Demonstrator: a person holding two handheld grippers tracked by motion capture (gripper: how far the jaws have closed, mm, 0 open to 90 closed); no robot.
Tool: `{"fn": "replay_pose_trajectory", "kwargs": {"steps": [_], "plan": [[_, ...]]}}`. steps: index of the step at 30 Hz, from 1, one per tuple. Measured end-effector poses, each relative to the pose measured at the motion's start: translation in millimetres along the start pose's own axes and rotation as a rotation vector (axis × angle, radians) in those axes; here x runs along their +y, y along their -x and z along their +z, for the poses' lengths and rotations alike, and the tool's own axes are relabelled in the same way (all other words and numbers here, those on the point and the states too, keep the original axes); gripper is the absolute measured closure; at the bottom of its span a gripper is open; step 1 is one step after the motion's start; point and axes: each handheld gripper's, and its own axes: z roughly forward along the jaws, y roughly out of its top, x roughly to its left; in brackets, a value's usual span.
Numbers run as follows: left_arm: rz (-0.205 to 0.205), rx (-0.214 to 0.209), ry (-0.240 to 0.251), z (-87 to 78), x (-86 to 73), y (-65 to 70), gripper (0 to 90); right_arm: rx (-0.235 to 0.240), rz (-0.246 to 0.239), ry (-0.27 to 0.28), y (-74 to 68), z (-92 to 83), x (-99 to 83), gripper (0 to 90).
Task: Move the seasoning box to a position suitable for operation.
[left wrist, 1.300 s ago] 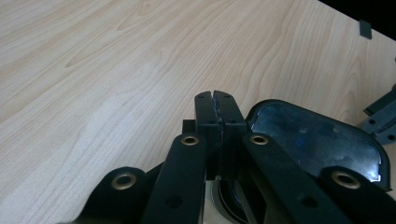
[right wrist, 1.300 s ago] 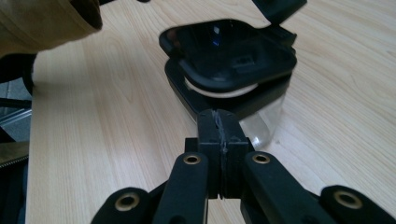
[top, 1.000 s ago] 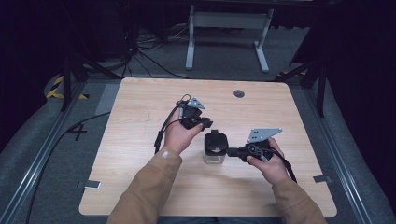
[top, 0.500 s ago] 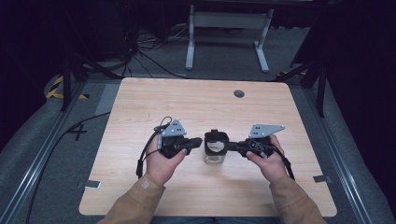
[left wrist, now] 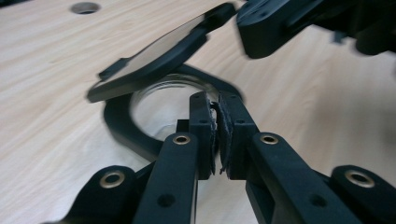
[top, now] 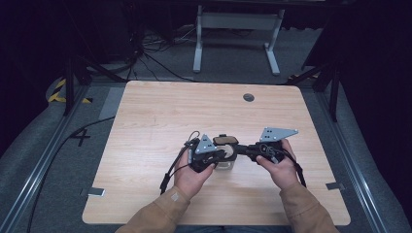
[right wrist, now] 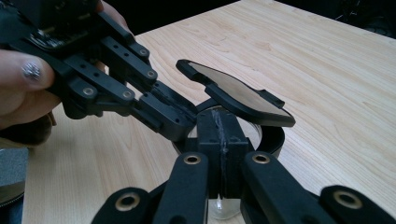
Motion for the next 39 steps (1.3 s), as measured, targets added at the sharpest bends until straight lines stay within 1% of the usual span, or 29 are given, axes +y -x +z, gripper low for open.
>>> {"fn": "replay_pose_trajectory", "kwargs": {"steps": [1,2,5,8,11,16,17,18,19,21,22,23,24,25,26,27,28,29,30,31,32,33,34,35,37,38,39], "plan": [[0.001,0.004,-0.006,0.9,-0.5,-0.3,84.4,-0.002,0.0,0.002,0.1,0.0,0.2,90.0],[0.003,0.003,-0.002,1.1,-0.8,-0.9,84.4,-0.004,-0.001,0.002,0.2,0.1,0.3,90.0],[-0.016,-0.003,-0.012,0.3,-0.1,-2.1,86.5,-0.01,-0.004,-0.003,0.0,1.6,0.0,90.0],[-0.014,-0.006,-0.011,0.3,-0.3,-1.9,87.9,-0.015,-0.008,-0.002,-0.3,2.8,1.2,90.0],[-0.014,-0.008,-0.012,0.3,-0.4,-2.3,89.0,-0.019,-0.016,0.002,-0.3,4.0,5.0,90.0],[-0.026,-0.009,-0.008,0.6,-0.6,-2.6,89.6,-0.032,-0.028,0.012,0.2,6.8,11.6,90.0],[-0.028,-0.01,-0.006,0.8,-0.6,-2.8,89.8,-0.034,-0.028,0.021,0.7,7.7,13.5,90.0],[-0.03,-0.012,-0.016,0.1,-0.3,-3.2,89.8,-0.033,-0.029,0.023,1.5,8.2,15.3,90.0],[-0.033,-0.015,-0.007,0.7,-0.8,-3.6,89.8,-0.033,-0.028,0.026,2.3,8.8,17.2,90.0],[-0.033,-0.007,-0.003,1.0,-1.0,-4.3,89.8,-0.04,-0.031,0.035,5.2,10.0,21.5,90.0],[-0.022,0.009,-0.026,1.3,-1.0,-5.2,89.9,-0.04,-0.027,0.038,6.2,10.3,23.2,90.0],[-0.024,0.012,-0.047,2.6,-1.7,-5.7,89.9,-0.041,-0.026,0.041,8.3,11.1,26.0,90.0],[-0.032,-0.011,-0.107,7.0,-4.3,-5.9,90.0,-0.044,-0.025,0.041,9.4,11.7,27.6,90.0],[-0.023,-0.015,-0.164,11.5,-8.1,-5.5,90.0,-0.048,-0.027,0.039,11.5,13.2,29.9,90.0],[0.01,0.03,-0.171,12.4,-11.0,-2.8,90.0,-0.051,-0.026,0.037,12.9,14.2,31.6,90.0],[0.015,0.017,-0.164,12.1,-11.6,-3.6,90.0,-0.06,-0.025,0.04,14.5,15.0,33.4,90.0],[0.004,0.002,-0.167,10.9,-11.3,-5.3,90.0,-0.076,-0.028,0.041,16.4,15.3,35.1,90.0],[0.004,0.002,-0.167,10.9,-11.3,-5.3,90.0,-0.076,-0.028,0.041,16.4,15.3,35.1,90.0],[-0.011,-0.01,-0.154,10.5,-11.9,-6.8,90.0,-0.074,-0.022,0.046,17.6,15.4,36.2,90.0],[-0.017,-0.007,-0.142,10.4,-12.6,-6.8,90.0,-0.049,-0.004,0.064,19.0,17.0,38.1,90.0],[-0.028,-0.018,-0.135,9.8,-12.9,-7.1,90.0,-0.051,-0.008,0.061,18.3,17.9,39.0,90.0],[-0.028,-0.016,-0.131,9.9,-13.0,-7.1,90.0,-0.052,-0.012,0.063,17.5,18.7,39.6,90.0],[-0.029,-0.017,-0.128,9.9,-13.3,-7.2,90.0,-0.04,-0.012,0.064,15.9,19.6,40.5,90.0],[-0.028,-0.017,-0.13,9.6,-13.3,-7.2,90.0,-0.041,-0.021,0.066,14.5,20.0,41.3,90.0],[-0.032,-0.015,-0.123,9.6,-13.9,-6.7,90.0,-0.043,-0.027,0.08,10.9,19.7,42.5,90.0],[-0.028,-0.018,-0.122,9.5,-14.0,-7.0,90.0,-0.042,-0.034,0.097,8.2,18.6,43.7,90.0],[-0.028,-0.018,-0.122,9.5,-14.0,-7.0,90.0,-0.042,-0.034,0.097,8.2,18.6,43.7,90.0]]}}
